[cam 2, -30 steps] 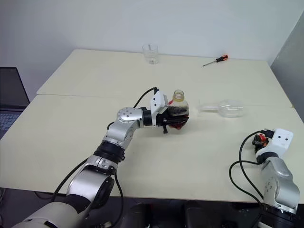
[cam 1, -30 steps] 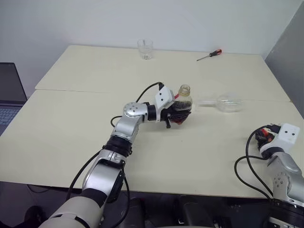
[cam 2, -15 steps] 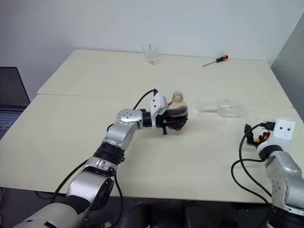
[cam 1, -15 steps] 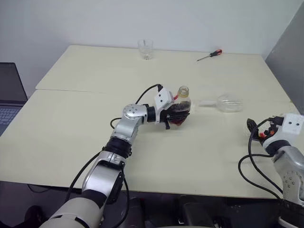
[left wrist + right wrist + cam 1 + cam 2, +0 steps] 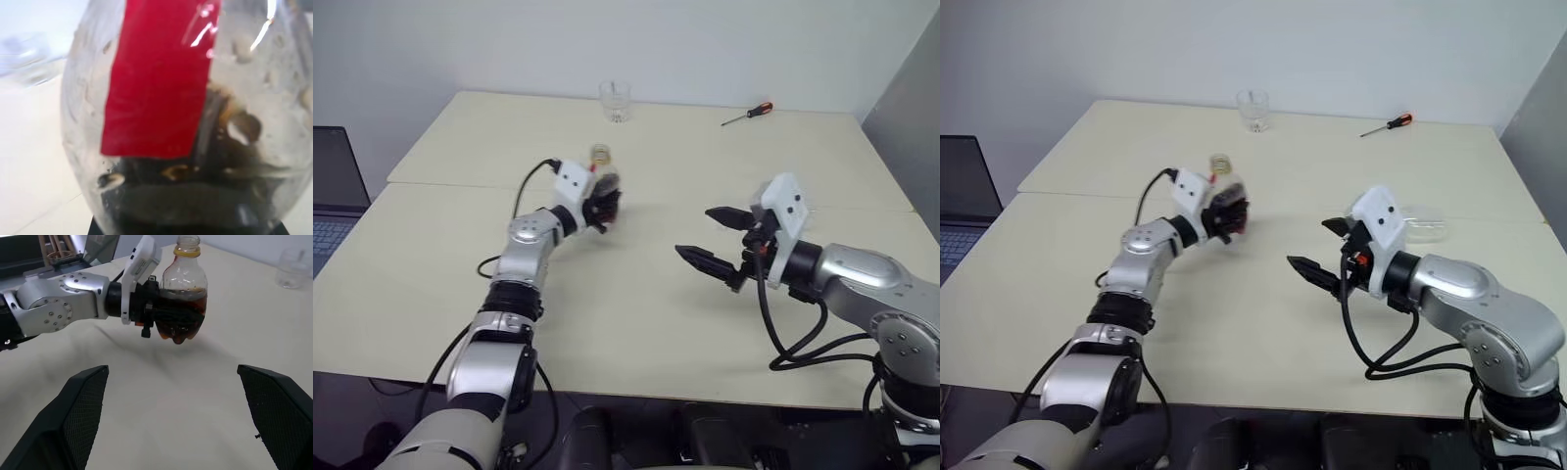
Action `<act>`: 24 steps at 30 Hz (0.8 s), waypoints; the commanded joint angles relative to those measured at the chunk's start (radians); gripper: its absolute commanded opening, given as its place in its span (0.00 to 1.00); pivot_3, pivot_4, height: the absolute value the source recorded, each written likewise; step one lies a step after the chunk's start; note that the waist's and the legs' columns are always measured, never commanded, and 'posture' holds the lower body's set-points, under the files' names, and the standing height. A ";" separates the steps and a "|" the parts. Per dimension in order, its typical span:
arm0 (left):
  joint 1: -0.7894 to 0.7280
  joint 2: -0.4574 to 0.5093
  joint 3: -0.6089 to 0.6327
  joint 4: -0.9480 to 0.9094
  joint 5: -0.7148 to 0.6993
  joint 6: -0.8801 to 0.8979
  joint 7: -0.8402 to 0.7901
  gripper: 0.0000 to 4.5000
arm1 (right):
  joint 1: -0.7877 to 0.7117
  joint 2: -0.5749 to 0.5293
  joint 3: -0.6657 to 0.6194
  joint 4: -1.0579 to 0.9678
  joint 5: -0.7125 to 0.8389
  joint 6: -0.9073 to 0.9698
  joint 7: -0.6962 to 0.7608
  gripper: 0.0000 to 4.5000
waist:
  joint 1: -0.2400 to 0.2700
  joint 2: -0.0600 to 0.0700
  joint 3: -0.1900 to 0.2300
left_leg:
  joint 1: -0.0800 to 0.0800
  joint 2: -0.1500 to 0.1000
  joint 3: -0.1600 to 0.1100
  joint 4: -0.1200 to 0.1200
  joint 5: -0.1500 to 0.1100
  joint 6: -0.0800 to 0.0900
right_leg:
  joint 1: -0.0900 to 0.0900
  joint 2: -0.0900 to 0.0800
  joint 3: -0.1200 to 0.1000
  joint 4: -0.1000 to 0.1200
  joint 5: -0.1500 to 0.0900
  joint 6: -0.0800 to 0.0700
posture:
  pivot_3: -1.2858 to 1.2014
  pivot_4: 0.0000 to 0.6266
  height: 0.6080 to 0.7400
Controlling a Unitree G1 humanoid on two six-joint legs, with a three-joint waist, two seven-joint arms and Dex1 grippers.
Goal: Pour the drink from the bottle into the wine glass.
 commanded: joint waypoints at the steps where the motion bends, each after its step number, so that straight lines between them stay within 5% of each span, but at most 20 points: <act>1: -0.013 0.032 0.048 0.013 -0.003 -0.040 0.068 0.23 | -0.040 0.015 0.038 0.006 0.000 -0.019 0.021 1.00 | 0.004 0.000 0.000 | 0.000 0.000 0.000 0.000 0.000 0.000 | 0.000 0.000 0.000 0.000 0.000 0.000 | 0.52 0.24 1.00; 6: 0.001 0.055 0.118 0.061 -0.027 -0.046 0.158 0.23 | -0.105 0.046 0.224 0.107 -0.152 -0.082 0.017 1.00 | 0.003 -0.001 0.000 | -0.001 0.001 0.001 0.000 0.000 0.000 | 0.000 0.000 -0.002 0.000 0.002 -0.003 | 0.52 0.24 1.00; 14: 0.052 0.028 0.168 0.055 -0.060 -0.056 0.236 0.23 | -0.158 0.104 0.281 0.210 -0.272 -0.162 0.042 1.00 | 0.004 -0.002 -0.001 | -0.001 0.001 0.002 0.000 0.000 0.000 | -0.001 0.000 -0.003 0.000 0.002 -0.004 | 0.52 0.24 1.00; 24: 0.090 0.022 0.181 0.026 -0.070 -0.044 0.271 0.97 | -0.161 0.134 0.288 0.241 -0.349 -0.188 0.069 1.00 | 0.003 -0.002 -0.001 | -0.001 0.001 0.002 0.000 0.000 0.000 | -0.001 0.000 -0.003 0.002 0.003 -0.004 | 0.52 0.24 1.00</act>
